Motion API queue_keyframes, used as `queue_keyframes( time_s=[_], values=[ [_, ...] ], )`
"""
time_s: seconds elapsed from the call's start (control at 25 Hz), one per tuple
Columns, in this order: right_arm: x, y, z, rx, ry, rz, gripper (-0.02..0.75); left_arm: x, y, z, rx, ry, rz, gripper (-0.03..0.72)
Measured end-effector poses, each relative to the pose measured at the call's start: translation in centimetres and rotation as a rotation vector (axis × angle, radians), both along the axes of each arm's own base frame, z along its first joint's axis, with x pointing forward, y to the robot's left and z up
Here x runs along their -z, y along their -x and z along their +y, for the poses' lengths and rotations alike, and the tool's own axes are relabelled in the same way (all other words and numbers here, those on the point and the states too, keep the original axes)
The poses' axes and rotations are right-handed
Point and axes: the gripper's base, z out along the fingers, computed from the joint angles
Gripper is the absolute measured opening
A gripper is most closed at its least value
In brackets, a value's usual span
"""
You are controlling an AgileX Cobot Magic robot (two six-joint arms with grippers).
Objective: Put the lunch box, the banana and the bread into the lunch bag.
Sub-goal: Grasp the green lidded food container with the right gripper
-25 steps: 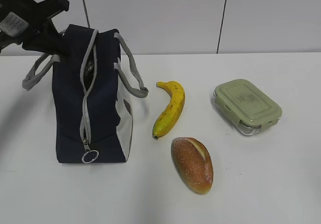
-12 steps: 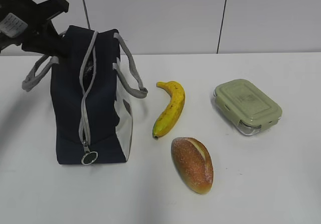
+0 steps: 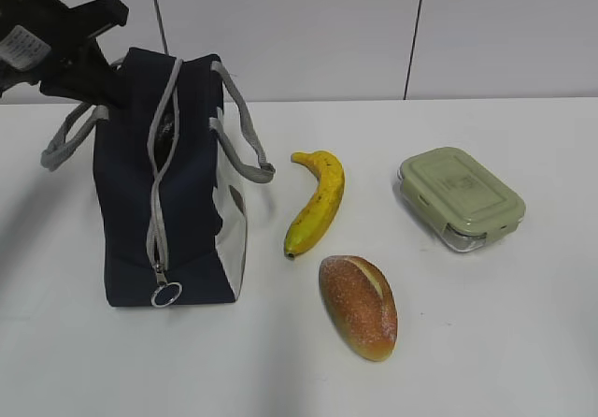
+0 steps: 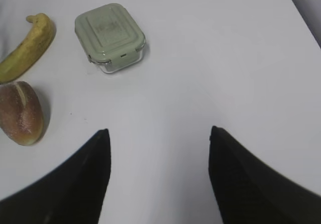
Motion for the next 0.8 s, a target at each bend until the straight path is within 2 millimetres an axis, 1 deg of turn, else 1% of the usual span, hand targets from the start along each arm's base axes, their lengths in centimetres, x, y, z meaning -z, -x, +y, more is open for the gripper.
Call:
queue_keyframes(
  time_s=[0.12, 0.2, 0.44, 0.48, 0.52, 0.68, 0.8],
  values=[
    [-1.0, -2.3, 0.1, -0.016, -0.034, 0.027, 0.458, 0.0, 0.0, 0.0, 0.0, 0.0, 0.0, -0.001],
    [-1.2, -4.3, 0.0, -0.023, -0.062, 0.07, 0.458, 0.0, 0.0, 0.0, 0.001, 0.0, 0.003, -0.001],
    [-0.7, -10.4, 0.2, -0.036, -0.196, 0.26, 0.458, 0.0, 0.1, 0.0, 0.02, -0.005, 0.008, -0.001],
    [-0.7, -10.4, 0.2, -0.036, -0.196, 0.26, 0.458, 0.0, 0.1, 0.0, 0.022, -0.006, 0.008, -0.001],
    [-0.8, -12.1, 0.2, -0.035, -0.228, 0.31, 0.458, 0.0, 0.2, 0.0, 0.024, -0.007, 0.007, -0.001],
    [-1.3, -15.9, 0.1, -0.047, -0.265, 0.394, 0.462, 0.1, 0.2, 0.0, 0.027, -0.008, 0.006, -0.001],
    [-2.2, -18.8, 0.1, -0.066, -0.287, 0.44, 0.503, 0.1, 0.2, 0.0, 0.028, -0.008, 0.006, -0.001]
  ],
)
